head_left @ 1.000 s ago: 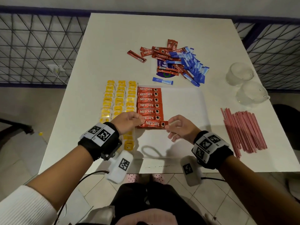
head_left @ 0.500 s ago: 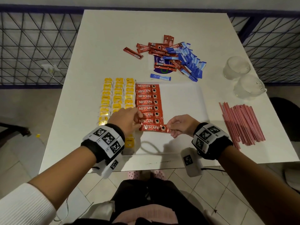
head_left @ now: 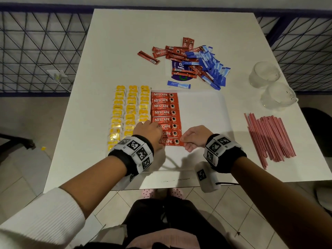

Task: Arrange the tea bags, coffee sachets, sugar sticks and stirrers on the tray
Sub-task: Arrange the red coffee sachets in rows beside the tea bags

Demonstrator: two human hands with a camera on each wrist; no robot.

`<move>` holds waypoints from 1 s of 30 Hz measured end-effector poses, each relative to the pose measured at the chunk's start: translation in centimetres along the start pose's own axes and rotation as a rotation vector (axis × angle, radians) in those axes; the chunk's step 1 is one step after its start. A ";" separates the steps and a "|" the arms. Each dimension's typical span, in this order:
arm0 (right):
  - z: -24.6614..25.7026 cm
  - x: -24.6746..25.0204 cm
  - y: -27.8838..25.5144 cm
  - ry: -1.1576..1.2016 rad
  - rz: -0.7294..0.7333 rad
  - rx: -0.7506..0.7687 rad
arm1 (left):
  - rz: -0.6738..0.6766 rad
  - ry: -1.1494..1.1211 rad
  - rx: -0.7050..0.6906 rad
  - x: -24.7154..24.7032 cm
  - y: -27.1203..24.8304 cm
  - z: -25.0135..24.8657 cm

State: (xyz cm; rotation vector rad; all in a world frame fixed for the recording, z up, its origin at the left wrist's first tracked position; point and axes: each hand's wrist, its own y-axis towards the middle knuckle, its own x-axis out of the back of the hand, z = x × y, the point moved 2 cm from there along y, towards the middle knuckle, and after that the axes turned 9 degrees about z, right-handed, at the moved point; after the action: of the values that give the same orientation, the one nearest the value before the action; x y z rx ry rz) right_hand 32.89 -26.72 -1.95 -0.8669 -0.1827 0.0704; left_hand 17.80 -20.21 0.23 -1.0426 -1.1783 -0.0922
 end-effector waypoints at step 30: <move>4.8 4.0 -1.0 -0.131 -0.105 -0.020 | 0.057 -0.102 -0.028 5.6 0.2 2.2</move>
State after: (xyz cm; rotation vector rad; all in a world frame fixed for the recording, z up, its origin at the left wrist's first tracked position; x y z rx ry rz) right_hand 35.90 -23.24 2.39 -0.8719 -0.3516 0.0276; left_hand 18.77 -16.05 4.47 -1.1149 -1.2410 -0.0111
